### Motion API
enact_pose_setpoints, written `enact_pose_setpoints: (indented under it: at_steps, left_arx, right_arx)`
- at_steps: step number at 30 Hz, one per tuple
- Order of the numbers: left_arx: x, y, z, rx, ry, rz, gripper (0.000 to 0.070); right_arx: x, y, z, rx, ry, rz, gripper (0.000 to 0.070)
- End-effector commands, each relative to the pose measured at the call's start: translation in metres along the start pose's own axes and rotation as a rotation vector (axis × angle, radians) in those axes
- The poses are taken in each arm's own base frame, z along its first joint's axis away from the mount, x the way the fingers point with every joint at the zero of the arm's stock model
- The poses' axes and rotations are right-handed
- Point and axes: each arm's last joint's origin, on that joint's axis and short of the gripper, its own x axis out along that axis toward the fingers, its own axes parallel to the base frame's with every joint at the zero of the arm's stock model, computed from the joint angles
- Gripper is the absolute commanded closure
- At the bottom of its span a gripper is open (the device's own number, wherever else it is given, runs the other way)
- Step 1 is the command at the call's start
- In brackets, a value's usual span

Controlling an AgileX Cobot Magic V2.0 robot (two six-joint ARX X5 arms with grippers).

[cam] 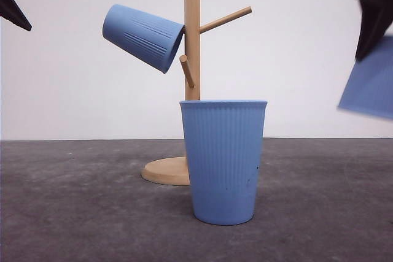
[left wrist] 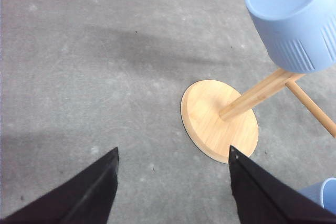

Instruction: Place three cups

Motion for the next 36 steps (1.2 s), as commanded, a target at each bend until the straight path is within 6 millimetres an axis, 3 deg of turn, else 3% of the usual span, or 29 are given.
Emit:
enact_pose_setpoints:
  at_steps: [1,5,8,17,28,36]
  left_arx:
    - [-0.001,-0.001,0.004,0.007,-0.014,-0.007,0.032]
    - [-0.001,-0.001,0.004,0.008,-0.015,-0.006,0.032]
    - [-0.001,-0.002,0.004,0.008,-0.016,-0.006,0.032]
    - [-0.001,-0.002,0.004,0.008,-0.016,-0.006,0.032]
    - [-0.001,-0.002,0.004,0.009,-0.016,-0.007,0.032]
    - [-0.001,-0.002,0.004,0.009,-0.017,-0.007,0.032]
  right_arx:
    - [-0.013,0.002,0.003,0.039,-0.049,0.064,0.0341]
    - [-0.035,-0.003,0.002,0.086,-0.111,0.27,0.0341]
    - [-0.039,-0.009,0.0,0.089,-0.145,0.338,0.0342]
    - [-0.006,-0.025,-0.018,0.193,-0.194,0.593,0.0341]
    - [-0.011,-0.018,0.008,0.296,-0.293,0.738,0.034]
    - [0.006,-0.001,0.023,0.281,-0.285,0.825,0.034]
